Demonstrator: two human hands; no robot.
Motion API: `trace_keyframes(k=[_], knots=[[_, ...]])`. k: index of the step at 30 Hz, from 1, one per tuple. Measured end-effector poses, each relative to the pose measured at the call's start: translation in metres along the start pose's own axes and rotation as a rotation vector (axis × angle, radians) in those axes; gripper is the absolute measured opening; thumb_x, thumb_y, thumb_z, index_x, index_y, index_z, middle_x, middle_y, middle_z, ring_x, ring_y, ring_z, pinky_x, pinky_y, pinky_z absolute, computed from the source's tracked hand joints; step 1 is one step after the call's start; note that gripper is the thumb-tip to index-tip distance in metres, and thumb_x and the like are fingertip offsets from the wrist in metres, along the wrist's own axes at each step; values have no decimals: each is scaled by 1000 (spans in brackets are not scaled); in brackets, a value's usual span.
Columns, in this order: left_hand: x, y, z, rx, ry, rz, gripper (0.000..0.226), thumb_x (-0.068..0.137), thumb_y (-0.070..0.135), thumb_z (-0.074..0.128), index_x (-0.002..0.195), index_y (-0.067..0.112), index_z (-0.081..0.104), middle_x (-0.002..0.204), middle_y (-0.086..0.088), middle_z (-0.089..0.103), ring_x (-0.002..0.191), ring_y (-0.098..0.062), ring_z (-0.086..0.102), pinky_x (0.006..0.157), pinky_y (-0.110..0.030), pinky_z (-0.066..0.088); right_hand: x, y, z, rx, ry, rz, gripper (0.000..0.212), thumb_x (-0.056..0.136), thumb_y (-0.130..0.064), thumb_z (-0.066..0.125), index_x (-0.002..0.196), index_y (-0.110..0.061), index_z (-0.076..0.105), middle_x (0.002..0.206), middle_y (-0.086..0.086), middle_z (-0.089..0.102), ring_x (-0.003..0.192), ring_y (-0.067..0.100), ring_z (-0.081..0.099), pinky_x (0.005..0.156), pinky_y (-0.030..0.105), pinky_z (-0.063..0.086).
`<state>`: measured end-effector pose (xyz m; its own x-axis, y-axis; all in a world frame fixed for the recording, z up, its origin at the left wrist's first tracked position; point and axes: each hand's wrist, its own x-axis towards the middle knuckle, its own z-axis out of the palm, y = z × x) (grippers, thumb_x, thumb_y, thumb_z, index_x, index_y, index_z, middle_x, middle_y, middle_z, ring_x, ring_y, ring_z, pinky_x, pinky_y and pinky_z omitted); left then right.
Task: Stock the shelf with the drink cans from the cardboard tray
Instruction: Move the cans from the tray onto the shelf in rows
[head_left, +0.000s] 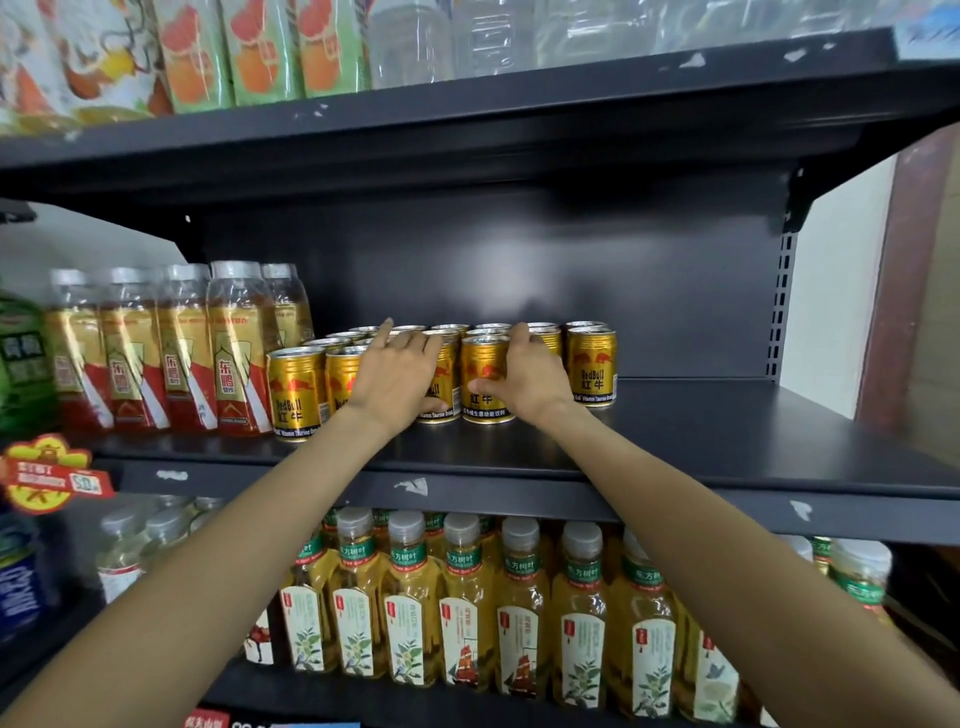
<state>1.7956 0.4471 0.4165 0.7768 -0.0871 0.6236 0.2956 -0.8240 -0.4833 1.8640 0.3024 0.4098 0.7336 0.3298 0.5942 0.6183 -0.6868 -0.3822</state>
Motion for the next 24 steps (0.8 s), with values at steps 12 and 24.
trace_keyframes(k=[12, 24], knots=[[-33, 5, -18, -260, 283, 35, 55, 86, 34, 60, 133, 11, 46, 127, -9, 56, 121, -26, 49, 101, -38, 38, -36, -3, -27, 111, 58, -115, 71, 84, -42, 64, 140, -12, 33, 137, 12, 45, 123, 29, 49, 98, 40, 45], [-221, 67, -14, -1020, 763, -328, 20, 87, 11, 49, 84, 3, 68, 85, 6, 62, 85, -11, 56, 81, -18, 42, -252, 13, 18, 253, 534, -367, 15, 91, -13, 56, 93, -3, 67, 85, 5, 70, 74, 12, 60, 63, 26, 50]])
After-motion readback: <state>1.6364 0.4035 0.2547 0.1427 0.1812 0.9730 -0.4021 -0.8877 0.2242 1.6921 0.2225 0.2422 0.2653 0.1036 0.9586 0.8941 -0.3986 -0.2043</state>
